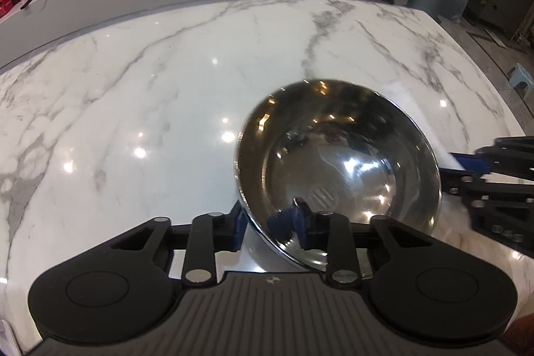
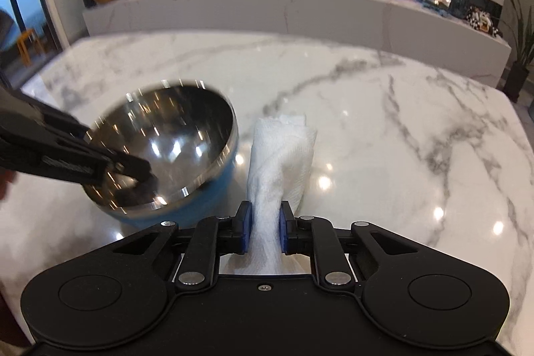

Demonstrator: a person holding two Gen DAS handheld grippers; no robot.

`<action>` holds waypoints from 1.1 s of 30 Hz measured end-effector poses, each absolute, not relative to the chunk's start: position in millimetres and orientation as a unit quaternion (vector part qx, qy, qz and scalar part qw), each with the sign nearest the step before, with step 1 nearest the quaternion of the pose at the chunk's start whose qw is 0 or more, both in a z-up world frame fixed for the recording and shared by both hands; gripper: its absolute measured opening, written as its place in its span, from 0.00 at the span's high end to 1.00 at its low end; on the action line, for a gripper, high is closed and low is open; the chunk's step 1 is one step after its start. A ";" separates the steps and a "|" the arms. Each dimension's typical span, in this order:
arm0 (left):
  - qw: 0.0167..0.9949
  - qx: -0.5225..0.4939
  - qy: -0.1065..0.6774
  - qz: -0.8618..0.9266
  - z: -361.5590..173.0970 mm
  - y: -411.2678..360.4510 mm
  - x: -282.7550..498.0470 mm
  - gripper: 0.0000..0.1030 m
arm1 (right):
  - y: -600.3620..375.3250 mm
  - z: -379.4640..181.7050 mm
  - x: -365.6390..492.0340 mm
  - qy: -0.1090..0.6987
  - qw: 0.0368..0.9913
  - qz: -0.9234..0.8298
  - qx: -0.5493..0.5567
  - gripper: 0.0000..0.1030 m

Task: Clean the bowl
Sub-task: 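Wipe the cloth around the blue exterior with the right gripper while the left gripper rotates the bowl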

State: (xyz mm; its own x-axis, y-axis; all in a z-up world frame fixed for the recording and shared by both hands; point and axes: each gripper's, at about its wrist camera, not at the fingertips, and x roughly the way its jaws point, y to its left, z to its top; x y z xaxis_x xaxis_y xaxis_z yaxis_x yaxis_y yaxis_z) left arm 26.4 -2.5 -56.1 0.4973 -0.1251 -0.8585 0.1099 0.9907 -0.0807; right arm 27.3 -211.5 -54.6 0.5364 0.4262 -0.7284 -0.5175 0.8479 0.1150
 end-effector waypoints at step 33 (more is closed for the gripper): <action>0.864 -0.002 0.500 -0.069 -54.0 -2.5 24.0 0.79 | -203.8 -59.9 22.3 0.404 0.865 0.288 -0.076 0.86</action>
